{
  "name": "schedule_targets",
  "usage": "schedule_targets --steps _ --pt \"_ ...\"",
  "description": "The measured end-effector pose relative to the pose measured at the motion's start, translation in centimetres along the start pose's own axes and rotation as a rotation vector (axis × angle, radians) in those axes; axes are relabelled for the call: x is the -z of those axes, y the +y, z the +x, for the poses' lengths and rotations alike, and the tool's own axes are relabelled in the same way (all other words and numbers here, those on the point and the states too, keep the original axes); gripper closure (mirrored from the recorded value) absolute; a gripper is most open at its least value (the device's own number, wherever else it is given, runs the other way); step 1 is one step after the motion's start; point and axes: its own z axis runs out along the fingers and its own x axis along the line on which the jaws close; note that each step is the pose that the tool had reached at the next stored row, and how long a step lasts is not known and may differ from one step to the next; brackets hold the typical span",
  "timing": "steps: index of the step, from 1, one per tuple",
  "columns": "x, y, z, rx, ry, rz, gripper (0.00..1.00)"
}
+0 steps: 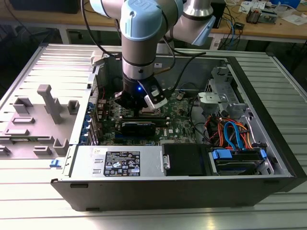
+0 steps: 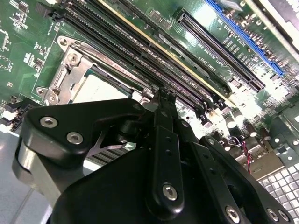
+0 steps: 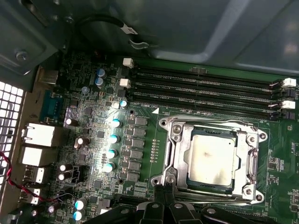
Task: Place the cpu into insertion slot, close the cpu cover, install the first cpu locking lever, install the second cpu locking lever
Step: 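Install the second cpu locking lever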
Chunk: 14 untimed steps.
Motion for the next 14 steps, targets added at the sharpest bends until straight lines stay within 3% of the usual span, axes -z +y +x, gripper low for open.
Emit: schedule_targets --steps 14 --pt "-0.19 0.01 0.12 0.001 -0.0008 -0.0061 0.89"
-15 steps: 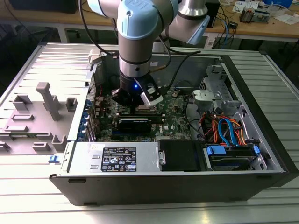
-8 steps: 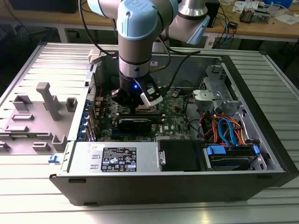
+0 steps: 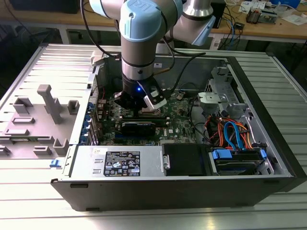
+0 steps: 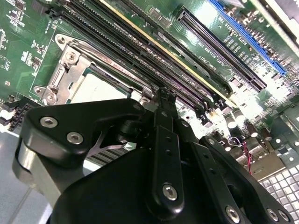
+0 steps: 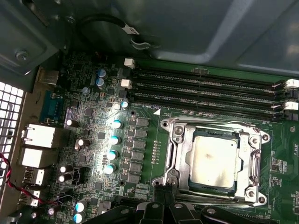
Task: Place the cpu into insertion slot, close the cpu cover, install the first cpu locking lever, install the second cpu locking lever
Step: 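Install the second cpu locking lever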
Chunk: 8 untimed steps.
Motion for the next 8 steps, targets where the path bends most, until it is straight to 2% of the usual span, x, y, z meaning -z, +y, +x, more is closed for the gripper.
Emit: schedule_targets --steps 8 --pt "-0.03 0.09 -0.01 0.000 -0.0001 -0.0012 0.89"
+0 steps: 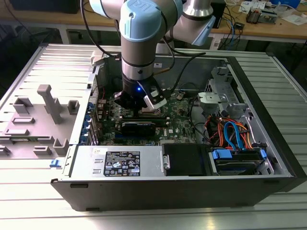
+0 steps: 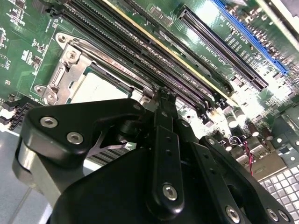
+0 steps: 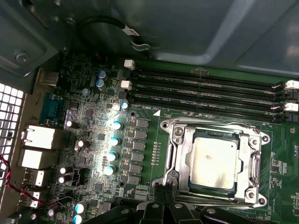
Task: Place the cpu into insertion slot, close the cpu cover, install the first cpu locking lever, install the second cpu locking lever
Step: 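Install the second cpu locking lever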
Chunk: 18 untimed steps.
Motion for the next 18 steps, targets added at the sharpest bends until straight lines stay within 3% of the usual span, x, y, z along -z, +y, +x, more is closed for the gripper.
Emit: schedule_targets --steps 18 --pt "-0.31 0.02 0.12 0.003 -0.0024 -0.0185 0.89"
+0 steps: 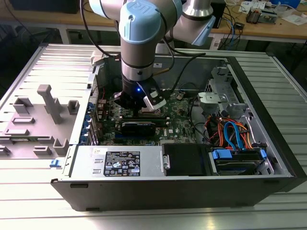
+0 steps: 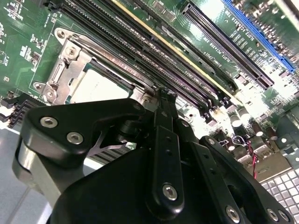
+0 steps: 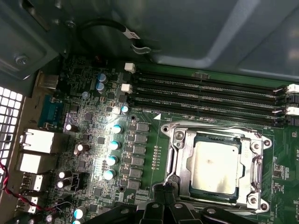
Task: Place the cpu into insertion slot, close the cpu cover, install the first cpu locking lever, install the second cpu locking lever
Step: 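Install the second cpu locking lever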
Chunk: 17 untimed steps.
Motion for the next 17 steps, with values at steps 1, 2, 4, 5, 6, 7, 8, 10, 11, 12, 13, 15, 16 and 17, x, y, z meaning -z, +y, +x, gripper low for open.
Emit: schedule_targets --steps 1,2,4,5,6,7,8,10,11,12,13,15,16,17 --pt "-0.01 0.00 0.02 0.000 -0.0001 -0.0006 0.89" --pt "-0.01 0.00 0.03 0.000 -0.0001 -0.0008 0.89" --pt "-0.05 0.01 0.09 0.001 -0.0002 -0.0029 0.89" --pt "-0.08 0.01 0.12 0.001 -0.0005 -0.0043 0.89" --pt "-0.09 0.01 0.13 0.002 -0.0005 -0.0052 0.89" --pt "-0.11 0.01 0.13 0.002 -0.0006 -0.0060 0.89" --pt "-0.12 0.00 0.14 0.002 -0.0007 -0.0071 0.89" --pt "-0.15 0.00 0.15 0.002 -0.0009 -0.0084 0.89" --pt "-0.16 0.00 0.15 0.003 -0.0010 -0.0090 0.89" --pt "-0.18 0.00 0.15 0.003 -0.0011 -0.0098 0.89" --pt "-0.19 0.00 0.15 0.003 -0.0011 -0.0105 0.89" --pt "-0.20 -0.01 0.15 0.003 -0.0012 -0.0118 0.89" --pt "-0.22 -0.01 0.16 0.004 -0.0014 -0.0124 0.89" --pt "-0.23 -0.01 0.16 0.004 -0.0014 -0.0128 0.89"
